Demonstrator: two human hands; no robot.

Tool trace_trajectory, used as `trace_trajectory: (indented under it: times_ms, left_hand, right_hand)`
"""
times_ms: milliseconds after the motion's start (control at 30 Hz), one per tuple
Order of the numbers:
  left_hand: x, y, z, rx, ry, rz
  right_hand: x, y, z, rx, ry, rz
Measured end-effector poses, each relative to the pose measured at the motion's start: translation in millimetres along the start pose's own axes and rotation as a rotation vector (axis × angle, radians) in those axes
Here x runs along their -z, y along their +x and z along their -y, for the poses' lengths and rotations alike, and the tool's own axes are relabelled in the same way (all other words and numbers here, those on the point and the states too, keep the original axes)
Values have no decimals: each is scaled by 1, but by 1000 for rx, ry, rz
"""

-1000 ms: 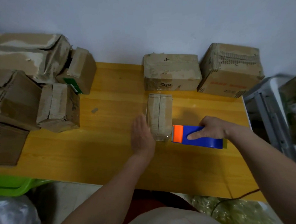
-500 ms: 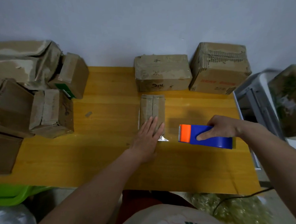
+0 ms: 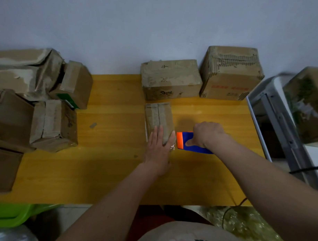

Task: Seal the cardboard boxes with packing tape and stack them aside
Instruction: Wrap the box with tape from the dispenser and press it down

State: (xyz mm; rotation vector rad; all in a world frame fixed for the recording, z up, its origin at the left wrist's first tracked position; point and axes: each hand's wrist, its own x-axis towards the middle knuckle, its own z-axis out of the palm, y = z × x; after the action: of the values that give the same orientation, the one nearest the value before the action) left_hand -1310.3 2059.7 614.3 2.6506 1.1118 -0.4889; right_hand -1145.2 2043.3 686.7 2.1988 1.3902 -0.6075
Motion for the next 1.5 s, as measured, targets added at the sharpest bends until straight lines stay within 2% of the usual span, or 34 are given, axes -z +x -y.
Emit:
trace_trajectory:
  times_ms: [167, 267, 400, 500, 667, 800, 867, 967, 1033, 1067, 1133, 1200, 1267, 1333, 1500]
  left_hand:
    - [2, -2, -14, 144, -102, 19]
    - [4, -6, -12, 187, -170, 43]
    - [25, -4, 9, 76, -208, 187]
    - [44, 2, 30, -25, -35, 204]
    - [61, 25, 48, -222, 294, 107]
    - [54, 41, 52, -297, 313, 82]
    - [50, 41, 55, -266, 240, 58]
    - [40, 31, 59, -118, 59, 14]
    - [33, 23, 58, -38, 5, -19]
    - [30, 18, 57, -13, -4, -32]
    - [26, 11, 54, 17, -35, -51]
    - [24, 6, 55, 29, -86, -57]
    - [23, 5, 61, 13, -122, -65]
    - [24, 6, 68, -25, -129, -61]
    - [25, 6, 76, -77, -145, -75]
  right_hand:
    - [2, 6, 9, 32, -212, -173]
    - [-19, 8, -12, -14, -191, -173]
    - [-46, 4, -39, -163, 119, -265]
    - [-67, 3, -40, -213, 246, -328]
    - [-107, 8, -33, -217, 219, -207]
    - [-128, 11, -34, -259, 248, -107]
    - [-131, 11, -37, -260, 308, -101]
    - [-127, 9, -38, -274, 358, -113]
    - [-118, 7, -35, -304, 382, -218]
    - [-114, 7, -31, -271, 422, -332]
    - [-105, 8, -16, -81, 556, -591]
    - [-92, 8, 7, 147, 642, -721]
    - [-78, 8, 32, 327, 682, -693]
    - [-66, 12, 52, 418, 704, -658]
    - [-51, 32, 73, 384, 688, -512]
